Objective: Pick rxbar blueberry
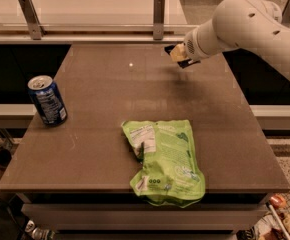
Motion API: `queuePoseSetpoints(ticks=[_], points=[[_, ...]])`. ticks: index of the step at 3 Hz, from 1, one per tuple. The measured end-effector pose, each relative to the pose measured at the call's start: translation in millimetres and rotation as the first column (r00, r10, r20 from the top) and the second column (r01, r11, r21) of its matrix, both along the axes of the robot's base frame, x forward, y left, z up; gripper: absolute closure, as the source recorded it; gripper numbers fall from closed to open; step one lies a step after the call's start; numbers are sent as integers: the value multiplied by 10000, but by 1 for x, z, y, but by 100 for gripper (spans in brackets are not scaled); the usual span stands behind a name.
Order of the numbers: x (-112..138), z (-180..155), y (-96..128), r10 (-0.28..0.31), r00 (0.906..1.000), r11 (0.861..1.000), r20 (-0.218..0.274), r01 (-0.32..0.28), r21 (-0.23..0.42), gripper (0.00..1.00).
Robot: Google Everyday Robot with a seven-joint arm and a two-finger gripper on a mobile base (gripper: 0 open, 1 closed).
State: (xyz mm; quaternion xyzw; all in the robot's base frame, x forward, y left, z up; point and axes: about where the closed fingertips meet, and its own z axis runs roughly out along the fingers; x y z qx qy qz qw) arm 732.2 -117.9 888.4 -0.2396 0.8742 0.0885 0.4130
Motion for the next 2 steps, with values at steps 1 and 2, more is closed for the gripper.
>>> queuePoseSetpoints(ticks=[1,2], points=[[6,20,2,763,9971,9970,-60,-762,130,100],[6,49,12,1484,9889,9889,14,-1483,-123,100]])
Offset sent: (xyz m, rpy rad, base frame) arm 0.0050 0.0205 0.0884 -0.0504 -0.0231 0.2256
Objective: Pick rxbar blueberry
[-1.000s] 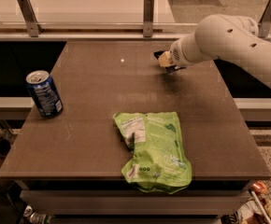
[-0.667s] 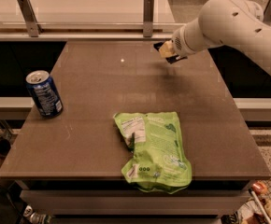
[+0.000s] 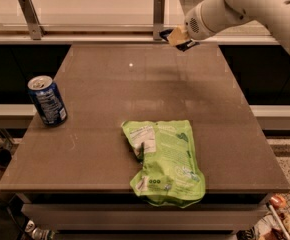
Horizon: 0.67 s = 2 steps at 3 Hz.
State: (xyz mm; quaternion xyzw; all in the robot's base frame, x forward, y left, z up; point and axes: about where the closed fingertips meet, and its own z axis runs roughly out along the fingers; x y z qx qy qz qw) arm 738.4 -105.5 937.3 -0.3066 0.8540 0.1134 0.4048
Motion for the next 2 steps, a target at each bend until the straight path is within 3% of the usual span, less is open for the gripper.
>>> queuePoseSetpoints(ticks=[2], points=[[-24,50,27,1041,9936,9905,427,-997,-950,100]])
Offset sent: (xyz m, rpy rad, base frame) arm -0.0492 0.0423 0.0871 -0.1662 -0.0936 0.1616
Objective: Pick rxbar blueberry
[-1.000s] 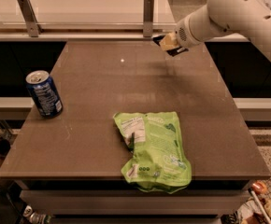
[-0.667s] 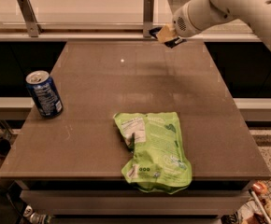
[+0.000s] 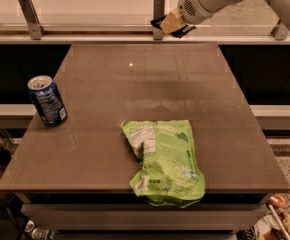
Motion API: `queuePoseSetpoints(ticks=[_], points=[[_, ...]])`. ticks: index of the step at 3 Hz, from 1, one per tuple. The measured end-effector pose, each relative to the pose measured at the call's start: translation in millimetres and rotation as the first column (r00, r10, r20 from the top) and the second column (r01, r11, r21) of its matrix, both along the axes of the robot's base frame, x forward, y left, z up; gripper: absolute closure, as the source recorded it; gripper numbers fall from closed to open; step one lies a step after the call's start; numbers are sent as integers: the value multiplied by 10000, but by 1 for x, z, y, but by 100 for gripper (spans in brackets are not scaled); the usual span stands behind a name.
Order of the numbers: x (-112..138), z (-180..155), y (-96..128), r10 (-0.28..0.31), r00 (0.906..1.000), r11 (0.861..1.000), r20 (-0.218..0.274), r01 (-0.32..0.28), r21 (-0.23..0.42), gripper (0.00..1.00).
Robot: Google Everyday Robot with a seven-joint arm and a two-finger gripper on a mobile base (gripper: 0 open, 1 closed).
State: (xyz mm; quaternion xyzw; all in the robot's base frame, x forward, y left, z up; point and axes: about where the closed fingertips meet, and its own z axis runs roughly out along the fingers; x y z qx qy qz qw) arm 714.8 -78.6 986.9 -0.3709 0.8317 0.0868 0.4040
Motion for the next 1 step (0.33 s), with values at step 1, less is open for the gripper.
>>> queuePoseSetpoints(ticks=[1], points=[[-18,25,11,249,9993,9991,273,-239,-348,100]])
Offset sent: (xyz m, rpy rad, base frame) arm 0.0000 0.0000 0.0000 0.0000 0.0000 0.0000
